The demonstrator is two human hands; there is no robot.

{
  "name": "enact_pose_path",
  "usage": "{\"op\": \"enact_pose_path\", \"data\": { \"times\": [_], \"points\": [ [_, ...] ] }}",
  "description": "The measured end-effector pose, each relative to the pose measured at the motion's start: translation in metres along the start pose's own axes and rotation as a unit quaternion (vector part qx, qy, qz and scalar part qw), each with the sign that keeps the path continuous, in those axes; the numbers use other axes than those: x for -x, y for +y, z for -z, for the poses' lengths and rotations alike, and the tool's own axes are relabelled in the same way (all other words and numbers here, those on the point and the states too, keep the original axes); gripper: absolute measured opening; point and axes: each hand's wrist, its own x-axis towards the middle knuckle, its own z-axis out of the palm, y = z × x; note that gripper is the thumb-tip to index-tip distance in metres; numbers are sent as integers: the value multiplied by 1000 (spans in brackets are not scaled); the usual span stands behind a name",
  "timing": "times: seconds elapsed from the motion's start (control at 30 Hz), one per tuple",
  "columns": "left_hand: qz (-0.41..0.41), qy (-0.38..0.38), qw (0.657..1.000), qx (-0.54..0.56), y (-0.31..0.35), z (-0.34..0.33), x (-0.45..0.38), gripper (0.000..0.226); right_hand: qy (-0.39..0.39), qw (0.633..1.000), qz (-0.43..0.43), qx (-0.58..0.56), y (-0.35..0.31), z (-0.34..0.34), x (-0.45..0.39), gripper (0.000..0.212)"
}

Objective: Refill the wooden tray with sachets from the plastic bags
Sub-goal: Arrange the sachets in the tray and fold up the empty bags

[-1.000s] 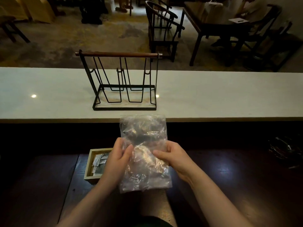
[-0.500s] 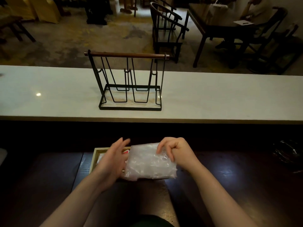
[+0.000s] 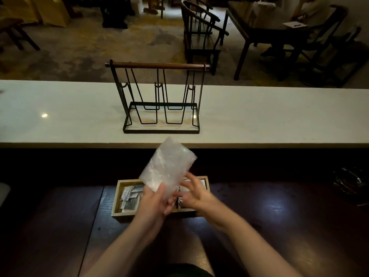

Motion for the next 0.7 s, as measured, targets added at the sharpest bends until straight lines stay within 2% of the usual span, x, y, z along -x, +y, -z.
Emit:
{"op": "enact_pose_path", "data": {
  "times": [0.07, 0.17, 0.27, 0.33, 0.37, 0.47, 0.6, 0.7],
  "points": [
    [-30, -17, 998, -47, -9, -8, 1, 37, 47, 999, -12, -9, 14, -20, -1, 51],
    [-52, -67, 984, -159, -21, -7, 0, 36, 175, 983, 6, -51, 25, -30, -1, 10],
    [-48, -123, 961, -241, -32, -5, -11, 45, 252, 959, 23, -129, 34, -21, 8, 21],
    [-46, -150, 940, -302, -45, -6, -18, 44, 324, 932, 27, -159, 44, -8, 20, 17],
    [-60, -153, 921, -354, -52, -6, -21, 42, 368, 915, 23, -164, 51, -1, 29, 13],
    [-137, -175, 833, -507, -74, -17, -28, 40, 468, 866, 1, -175, 76, 20, 63, 11],
    [-226, -280, 731, -580, -110, -56, -31, 33, 555, 812, -38, -178, 111, 38, 119, 17],
    [-244, -342, 662, -621, -143, -88, -29, 27, 605, 775, -52, -176, 134, 50, 156, 25]
  ]
}}
